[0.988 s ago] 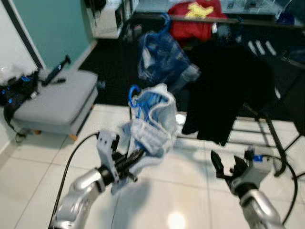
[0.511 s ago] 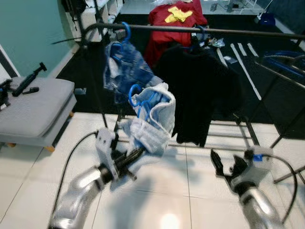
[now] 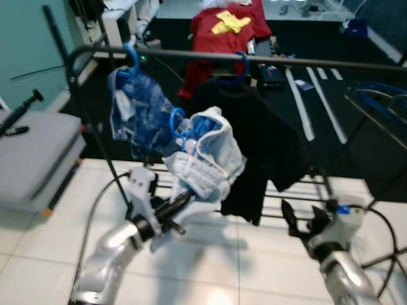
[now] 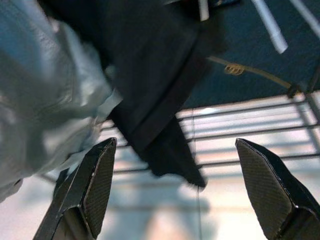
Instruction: Hang hanger
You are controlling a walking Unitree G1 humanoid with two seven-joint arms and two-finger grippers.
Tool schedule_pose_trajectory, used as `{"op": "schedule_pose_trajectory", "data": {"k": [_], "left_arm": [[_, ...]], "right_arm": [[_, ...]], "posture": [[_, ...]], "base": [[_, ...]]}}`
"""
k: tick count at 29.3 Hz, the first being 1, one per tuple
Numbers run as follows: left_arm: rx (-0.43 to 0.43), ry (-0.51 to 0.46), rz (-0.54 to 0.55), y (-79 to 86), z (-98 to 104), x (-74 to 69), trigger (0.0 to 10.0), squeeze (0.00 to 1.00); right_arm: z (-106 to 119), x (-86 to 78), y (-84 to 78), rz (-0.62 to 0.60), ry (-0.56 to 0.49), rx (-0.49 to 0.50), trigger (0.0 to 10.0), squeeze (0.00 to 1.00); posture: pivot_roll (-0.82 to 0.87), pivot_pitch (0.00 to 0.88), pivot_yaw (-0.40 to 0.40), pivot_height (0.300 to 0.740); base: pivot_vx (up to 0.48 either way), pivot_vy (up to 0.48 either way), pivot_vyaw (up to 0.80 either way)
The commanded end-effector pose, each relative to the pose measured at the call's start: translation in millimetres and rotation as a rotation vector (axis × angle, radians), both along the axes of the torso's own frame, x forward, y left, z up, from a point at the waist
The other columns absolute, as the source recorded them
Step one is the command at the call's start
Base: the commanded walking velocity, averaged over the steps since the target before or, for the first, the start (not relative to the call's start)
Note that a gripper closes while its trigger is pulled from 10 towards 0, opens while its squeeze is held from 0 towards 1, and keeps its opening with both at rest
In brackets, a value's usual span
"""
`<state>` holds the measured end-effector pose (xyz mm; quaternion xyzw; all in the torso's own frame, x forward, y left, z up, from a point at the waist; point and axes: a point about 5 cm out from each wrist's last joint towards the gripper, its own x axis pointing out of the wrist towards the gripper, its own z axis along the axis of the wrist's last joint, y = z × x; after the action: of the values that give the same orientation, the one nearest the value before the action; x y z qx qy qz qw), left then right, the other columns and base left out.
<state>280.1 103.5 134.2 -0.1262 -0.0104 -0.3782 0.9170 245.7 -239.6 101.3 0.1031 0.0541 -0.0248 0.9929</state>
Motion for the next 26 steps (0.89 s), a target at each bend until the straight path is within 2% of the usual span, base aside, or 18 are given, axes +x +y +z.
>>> {"op": "schedule_pose_trajectory", "data": {"k": [1,6,8,13,18,21,26], "left_arm": [[-0.009,-0.065,0.008,1.7,15,0.4,10.0,0.00],[-0.026,-0.083,-0.003,-5.6,25,-1.6,10.0,0.00],[-0.044,-0.094,-0.004,-13.4,37,-5.0,10.0,0.00],[-0.049,-0.099,0.004,-17.6,44,-7.7,10.0,0.00],[-0.038,-0.133,0.026,-28.8,55,-15.9,10.0,0.00],[-0.021,-0.157,0.084,-30.8,61,-13.6,10.0,0.00],[-0.036,-0.162,0.069,-33.4,66,-15.0,10.0,0.00]], "right_arm": [[-4,-0.9,5.6,0.013,0.008,0.018,10.0,0.00],[-3,-0.7,5.5,0.012,0.007,0.019,10.0,0.00],[-3,-0.5,5.4,0.011,0.006,0.022,10.0,0.00],[-3,-0.2,5.5,0.012,0.006,0.024,10.0,0.00],[-3,0.9,6.3,0.016,0.005,0.032,10.0,0.00],[-3,2.0,7.1,0.018,0.004,0.035,10.0,0.00],[-3,2.3,7.5,0.018,0.003,0.036,10.0,0.00]], "posture": [[-0.05,0.144,0.014,0.740],[-0.05,0.146,0.016,0.740],[-0.05,0.146,0.017,0.740],[-0.04,0.146,0.016,0.740],[-0.04,0.147,0.017,0.740],[-0.04,0.145,0.018,0.740],[-0.04,0.144,0.020,0.740]], "base": [[0.472,0.000,0.00],[0.461,0.000,0.00],[0.000,0.000,0.00],[0.000,0.000,0.00],[0.000,0.000,0.00],[0.000,0.000,0.00],[0.000,0.000,0.00]]}}
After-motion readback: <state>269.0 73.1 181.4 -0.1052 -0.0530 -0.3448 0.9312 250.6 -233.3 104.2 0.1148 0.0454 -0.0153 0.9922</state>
